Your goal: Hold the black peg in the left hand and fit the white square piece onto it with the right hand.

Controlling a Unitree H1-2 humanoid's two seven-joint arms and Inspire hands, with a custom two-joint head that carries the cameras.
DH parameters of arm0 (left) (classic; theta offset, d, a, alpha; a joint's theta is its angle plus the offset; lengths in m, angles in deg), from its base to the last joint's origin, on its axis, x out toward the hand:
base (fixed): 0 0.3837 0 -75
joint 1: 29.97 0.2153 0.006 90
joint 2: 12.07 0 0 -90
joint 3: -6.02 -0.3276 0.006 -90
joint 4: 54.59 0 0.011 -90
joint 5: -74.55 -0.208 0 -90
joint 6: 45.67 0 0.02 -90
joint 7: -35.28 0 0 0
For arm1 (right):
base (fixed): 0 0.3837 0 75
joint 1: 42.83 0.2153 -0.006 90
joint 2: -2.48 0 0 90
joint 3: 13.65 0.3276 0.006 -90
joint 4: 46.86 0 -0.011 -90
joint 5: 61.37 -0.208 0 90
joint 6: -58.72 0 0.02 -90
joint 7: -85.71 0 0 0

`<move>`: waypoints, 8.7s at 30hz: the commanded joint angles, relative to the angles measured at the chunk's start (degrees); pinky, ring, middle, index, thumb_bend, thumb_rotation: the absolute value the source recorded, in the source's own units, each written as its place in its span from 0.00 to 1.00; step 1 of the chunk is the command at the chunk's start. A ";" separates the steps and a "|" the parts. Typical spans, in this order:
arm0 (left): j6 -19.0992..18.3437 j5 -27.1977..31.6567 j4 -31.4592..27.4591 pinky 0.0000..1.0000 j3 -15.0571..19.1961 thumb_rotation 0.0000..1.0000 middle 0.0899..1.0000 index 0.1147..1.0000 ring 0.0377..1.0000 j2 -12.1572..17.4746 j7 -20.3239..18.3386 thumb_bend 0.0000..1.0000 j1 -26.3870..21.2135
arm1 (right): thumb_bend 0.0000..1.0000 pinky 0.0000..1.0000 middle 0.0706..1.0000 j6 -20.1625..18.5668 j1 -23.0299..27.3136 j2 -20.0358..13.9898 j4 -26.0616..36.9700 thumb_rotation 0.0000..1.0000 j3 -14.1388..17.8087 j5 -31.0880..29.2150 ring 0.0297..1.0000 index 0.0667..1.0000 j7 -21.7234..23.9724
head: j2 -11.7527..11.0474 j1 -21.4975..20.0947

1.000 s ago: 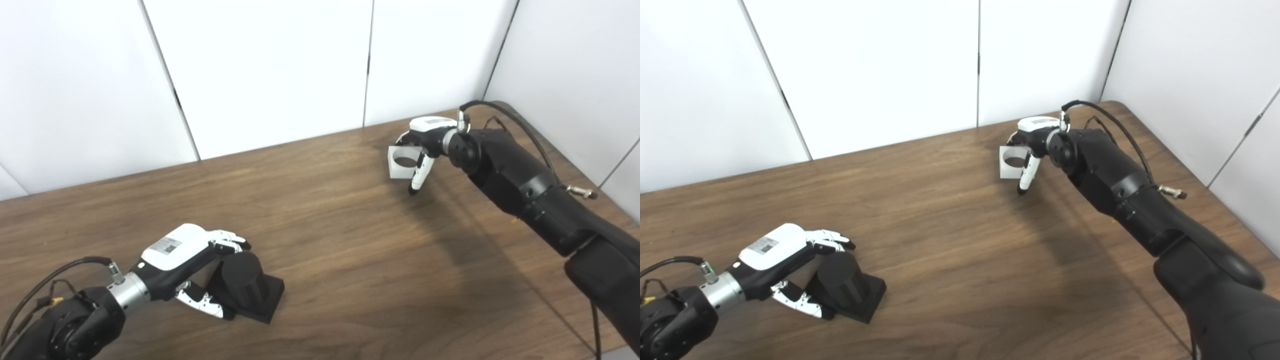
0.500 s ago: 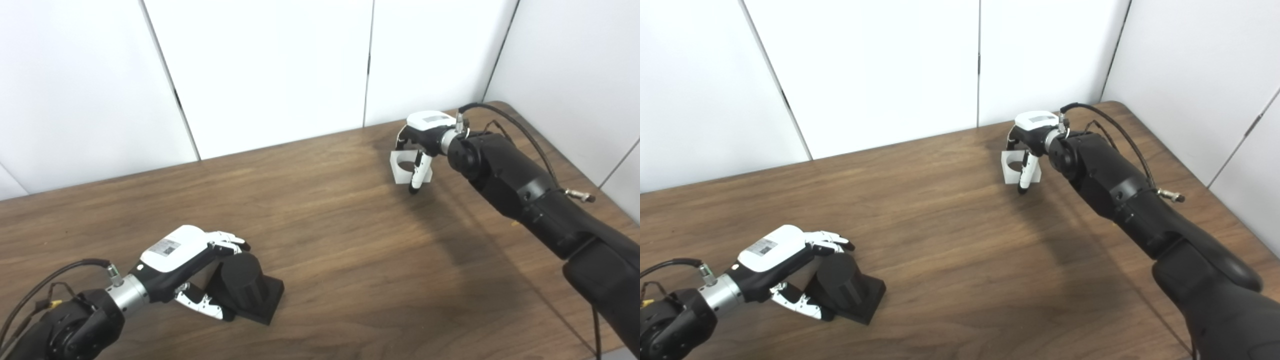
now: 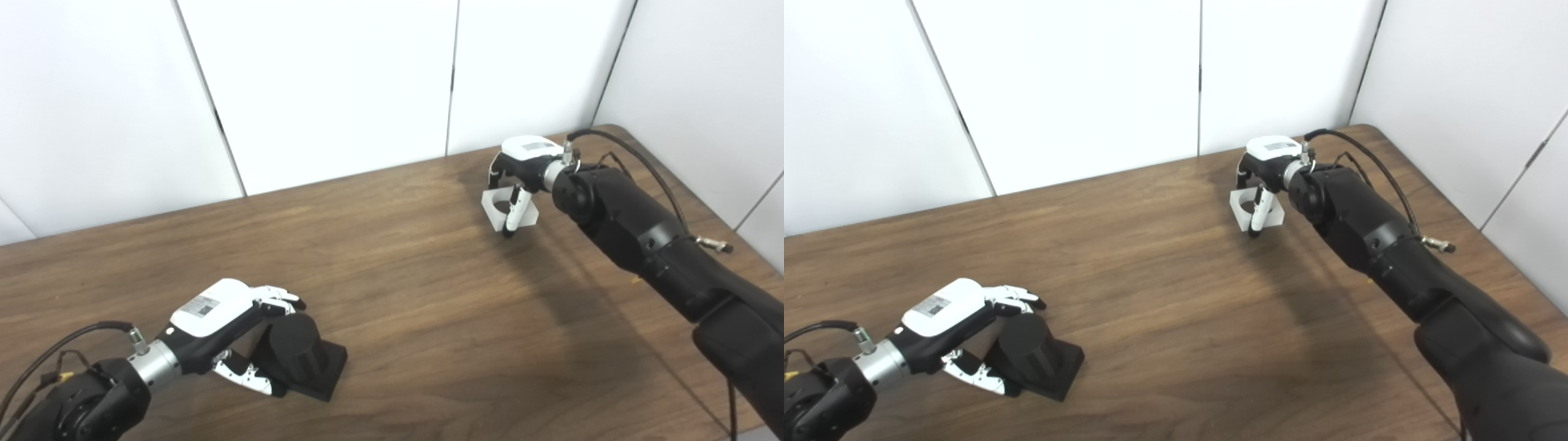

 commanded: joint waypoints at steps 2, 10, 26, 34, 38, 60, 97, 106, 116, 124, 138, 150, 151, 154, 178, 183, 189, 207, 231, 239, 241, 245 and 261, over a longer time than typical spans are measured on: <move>0.06 -2.35 0.94 0.71 -1.65 0.05 0.80 0.42 0.84 2.48 -5.52 0.52 2.33 | 0.52 0.67 0.77 0.30 -0.17 -2.01 0.42 0.13 0.34 1.81 0.77 0.45 -1.14 | 0.04 0.06; 0.36 -2.88 1.29 0.71 -1.85 0.05 0.80 0.42 0.83 2.27 -5.30 0.52 2.05 | 0.52 0.65 0.75 2.66 -0.74 -1.96 1.38 0.13 1.59 1.13 0.76 0.44 -3.84 | 0.09 0.41; -0.71 -2.32 0.86 0.72 -1.75 0.05 0.81 0.42 0.84 1.34 -6.18 0.52 1.97 | 0.52 0.67 0.74 5.63 -1.57 -1.37 9.93 0.13 3.83 -0.61 0.77 0.44 -2.50 | 1.30 3.87; -1.44 -2.93 0.51 0.73 -1.67 0.06 0.81 0.42 0.85 0.49 -6.70 0.52 1.64 | 0.52 0.64 0.73 7.22 -1.83 -0.97 15.41 0.13 4.24 -1.24 0.75 0.44 -0.55 | 2.25 7.92; -1.85 -3.05 0.48 0.72 -1.72 0.06 0.81 0.42 0.85 0.13 -6.95 0.52 1.51 | 0.52 0.64 0.73 8.61 -1.81 -0.66 17.62 0.13 4.55 -2.35 0.75 0.44 -0.23 | 2.57 9.52; -6.07 -5.10 1.51 0.72 -2.31 0.06 0.82 0.42 0.86 -4.72 -8.55 0.52 -0.64 | 0.52 0.64 0.73 10.89 -2.90 4.35 35.36 0.13 6.58 -9.05 0.75 0.44 7.38 | 3.79 22.03; -8.46 -6.62 1.19 0.73 -3.04 0.07 0.83 0.42 0.87 -6.98 -9.60 0.52 -1.83 | 0.52 0.60 0.73 13.60 -3.14 13.80 45.11 0.13 2.50 -11.80 0.72 0.44 14.36 | 5.20 26.70; -9.01 -6.61 1.35 0.73 -3.00 0.07 0.83 0.42 0.87 -7.58 -9.23 0.52 -1.74 | 0.52 0.61 0.73 15.08 -2.52 15.57 42.27 0.13 0.89 -11.05 0.72 0.44 14.84 | 5.44 27.37; -9.73 -6.13 0.10 0.73 -2.55 0.07 0.83 0.42 0.86 -7.09 -9.80 0.52 -1.71 | 0.52 0.62 0.73 15.69 -2.36 16.63 40.29 0.13 -0.73 -10.03 0.72 0.44 15.16 | 5.78 27.83; -9.99 -6.39 0.18 0.74 -2.72 0.06 0.83 0.42 0.86 -7.00 -10.00 0.52 -1.76 | 0.52 0.63 0.74 16.32 -2.36 17.89 37.75 0.13 -1.47 -9.64 0.72 0.44 14.56 | 5.96 27.68; -9.93 -6.25 -0.06 0.70 -2.74 0.06 0.83 0.42 0.81 -7.26 -10.21 0.52 -1.80 | 0.52 0.63 0.74 18.87 -2.96 20.00 34.70 0.14 -3.62 -8.36 0.72 0.44 13.14 | 6.38 27.57; -8.92 -7.47 -0.07 0.72 -3.23 0.07 0.77 0.42 0.83 -7.21 -9.42 0.52 -1.83 | 0.52 0.64 0.74 19.63 -4.02 21.63 33.82 0.13 -6.99 -7.68 0.72 0.44 14.05 | 6.74 27.55; -8.90 -7.32 -0.01 0.72 -3.22 0.07 0.76 0.42 0.83 -7.20 -9.50 0.52 -1.86 | 0.52 0.64 0.74 19.62 -4.08 21.60 33.76 0.13 -7.24 -7.56 0.72 0.44 14.10 | 6.75 27.54; -10.14 -7.10 -0.20 0.74 -3.34 0.07 0.78 0.42 0.84 -7.18 -10.80 0.52 -2.10 | 0.52 0.64 0.74 19.89 -4.39 21.37 33.42 0.13 -8.03 -7.38 0.72 0.44 14.17 | 6.80 27.62; -9.19 -6.45 0.02 0.72 -2.37 0.07 0.82 0.42 0.86 -7.28 -9.34 0.52 -1.89 | 0.52 0.65 0.76 18.31 -5.93 17.95 32.40 0.15 -9.75 -5.75 0.74 0.45 15.09 | 7.09 27.72; -9.27 -6.38 -0.18 0.72 -2.34 0.07 0.81 0.42 0.86 -7.35 -9.43 0.52 -1.89 | 0.52 0.66 0.77 17.42 -5.75 17.84 32.92 0.15 -9.70 -5.69 0.75 0.46 15.64 | 7.24 27.61; -8.83 -5.79 0.32 0.72 -2.20 0.07 0.79 0.42 0.85 -7.53 -9.24 0.52 -1.93 | 0.52 0.66 0.78 17.26 -5.93 17.91 32.91 0.15 -9.77 -5.58 0.74 0.45 15.26 | 7.33 27.60; -8.34 -6.13 0.70 0.73 -2.58 0.07 0.80 0.42 0.85 -7.46 -9.55 0.52 -2.36 | 0.52 0.65 0.78 16.07 -6.44 19.02 33.36 0.16 -9.57 -4.76 0.74 0.46 13.62 | 7.44 27.42; -7.30 -6.96 0.68 0.70 -3.27 0.07 0.85 0.42 0.90 -7.44 -8.89 0.52 -2.59 | 0.52 0.64 0.77 13.76 -8.39 22.10 33.59 0.16 -8.85 -1.67 0.73 0.46 10.33 | 7.56 27.39; -7.87 -6.52 0.88 0.69 -2.96 0.07 0.85 0.43 0.89 -7.59 -8.90 0.52 -2.44 | 0.52 0.66 0.78 12.01 -8.76 22.75 34.03 0.16 -8.70 -1.03 0.75 0.46 10.82 | 7.70 27.26; -8.21 -6.19 1.00 0.69 -2.81 0.07 0.84 0.43 0.88 -7.68 -9.02 0.52 -2.33 | 0.59 0.67 0.79 11.35 -8.78 22.82 34.27 0.19 -8.71 -0.91 0.76 0.50 11.09 | 7.69 27.17; -8.21 -5.81 1.27 0.70 -2.76 0.07 0.83 0.42 0.87 -7.75 -9.13 0.52 -2.34 | 0.85 0.66 0.82 10.88 -8.70 22.65 34.65 0.31 -8.77 -0.73 0.77 0.74 11.22 | 7.72 27.24; -8.11 -6.48 0.56 0.69 -2.80 0.07 0.82 0.43 0.83 -7.61 -8.60 0.52 -2.02 | 0.93 0.70 0.91 9.22 -7.10 23.26 35.39 0.34 -6.80 -2.10 0.85 0.91 10.66 | 7.89 27.15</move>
